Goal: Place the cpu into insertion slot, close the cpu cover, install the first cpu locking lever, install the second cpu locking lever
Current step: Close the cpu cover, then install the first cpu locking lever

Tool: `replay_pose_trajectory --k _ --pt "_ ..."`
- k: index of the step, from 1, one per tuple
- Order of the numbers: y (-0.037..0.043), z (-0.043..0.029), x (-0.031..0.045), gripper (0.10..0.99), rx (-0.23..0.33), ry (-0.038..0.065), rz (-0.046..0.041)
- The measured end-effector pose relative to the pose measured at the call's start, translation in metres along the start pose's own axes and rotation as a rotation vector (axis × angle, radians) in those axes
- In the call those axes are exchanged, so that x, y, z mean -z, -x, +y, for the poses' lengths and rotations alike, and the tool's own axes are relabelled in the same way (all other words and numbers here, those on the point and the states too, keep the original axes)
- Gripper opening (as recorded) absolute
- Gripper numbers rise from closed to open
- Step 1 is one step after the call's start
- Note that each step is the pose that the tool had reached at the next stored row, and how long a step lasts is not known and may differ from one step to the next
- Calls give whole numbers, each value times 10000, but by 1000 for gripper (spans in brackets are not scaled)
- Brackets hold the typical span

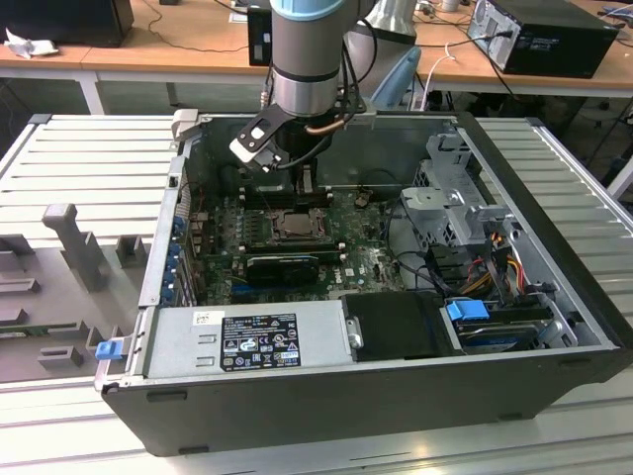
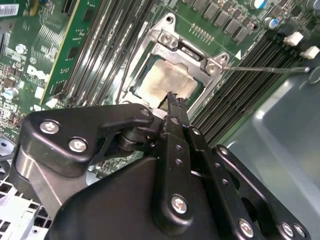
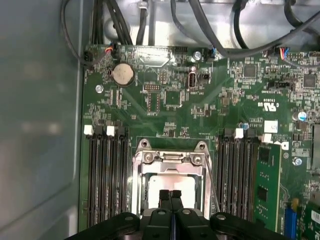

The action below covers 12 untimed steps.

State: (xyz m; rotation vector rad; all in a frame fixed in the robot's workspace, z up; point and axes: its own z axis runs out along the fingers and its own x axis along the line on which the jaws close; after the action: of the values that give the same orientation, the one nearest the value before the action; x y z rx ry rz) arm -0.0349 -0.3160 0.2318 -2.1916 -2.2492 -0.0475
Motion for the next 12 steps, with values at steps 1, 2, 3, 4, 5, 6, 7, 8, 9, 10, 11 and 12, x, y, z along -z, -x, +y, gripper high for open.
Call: replay_pose_trajectory --k 1,2,3,4,5,6,7,8,9,10,11,12 --pt "0 -9 0 106 0 0 0" --pt "-1 -24 0 106 0 0 0" --pt "-1 -42 1 106 1 0 0" --pt "-1 -63 2 106 1 -1 0" --pt "-2 -80 2 106 0 0 -1" --pt "-2 -89 2 106 0 0 0" --pt "-3 -95 2 106 -1 -1 0" --pt "-3 -95 2 106 0 0 0" --pt "-2 -96 2 106 1 0 -1" --pt "-2 -96 2 106 1 0 0" --pt "-2 -97 12 106 0 -3 -4" --pt "-3 -96 26 106 -2 -1 -2"
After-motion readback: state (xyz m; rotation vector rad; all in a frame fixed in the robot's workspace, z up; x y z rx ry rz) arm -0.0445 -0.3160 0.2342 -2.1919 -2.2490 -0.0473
